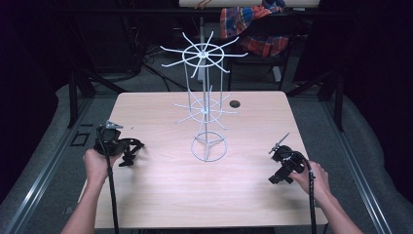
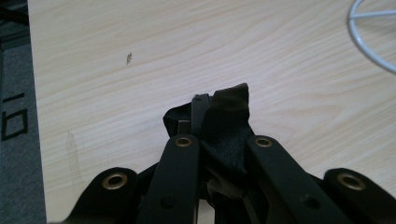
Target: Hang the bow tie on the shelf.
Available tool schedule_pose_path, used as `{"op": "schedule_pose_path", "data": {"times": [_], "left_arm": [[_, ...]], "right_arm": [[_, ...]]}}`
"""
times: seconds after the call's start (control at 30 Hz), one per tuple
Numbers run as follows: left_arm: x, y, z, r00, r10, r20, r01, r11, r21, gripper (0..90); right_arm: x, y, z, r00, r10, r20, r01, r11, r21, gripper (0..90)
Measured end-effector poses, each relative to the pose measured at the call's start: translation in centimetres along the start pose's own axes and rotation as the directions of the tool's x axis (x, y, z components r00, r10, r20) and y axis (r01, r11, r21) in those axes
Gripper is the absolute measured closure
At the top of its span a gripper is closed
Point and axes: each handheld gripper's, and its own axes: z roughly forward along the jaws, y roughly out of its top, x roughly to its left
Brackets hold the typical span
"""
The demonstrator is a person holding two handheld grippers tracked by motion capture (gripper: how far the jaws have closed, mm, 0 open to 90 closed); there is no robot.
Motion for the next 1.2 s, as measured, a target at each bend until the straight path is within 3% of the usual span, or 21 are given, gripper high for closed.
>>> {"op": "schedule_pose_path", "data": {"times": [0.07, 0.1, 0.3, 0.53, 1.2], "left_arm": [[0.0, 0.1, -0.3, 1.0, 0.003, 0.008, -0.003, 0.9999, -0.012, 87.0], [-0.1, 0.2, -0.5, 0.9999, 0.0, 0.012, 0.0, 0.9998, -0.019, 87.0], [-0.6, 0.7, -1.8, 0.9992, -0.006, 0.039, 0.009, 0.9979, -0.065, 87.1], [-1.4, 1.2, -2.7, 0.9971, -0.004, 0.076, 0.012, 0.9948, -0.101, 86.9], [-3.3, 2.1, -3.6, 0.9922, 0.033, 0.121, -0.019, 0.9927, -0.119, 87.5]], "right_arm": [[0.0, 0.0, -0.1, 1.0, -0.004, 0.002, 0.004, 1.0, 0.004, 10.8], [0.1, -0.1, 0.0, 0.9998, 0.021, 0.0, -0.021, 0.999, -0.026, 10.8], [0.0, 0.1, -0.3, 0.9998, -0.018, 0.008, 0.018, 1.0, 0.015, 10.8], [0.0, 0.1, -0.3, 0.9999, -0.012, 0.01, 0.012, 1.0, 0.014, 10.7], [0.0, 0.0, -0.1, 0.9999, 0.005, 0.016, -0.005, 1.0, 0.002, 10.6]]}}
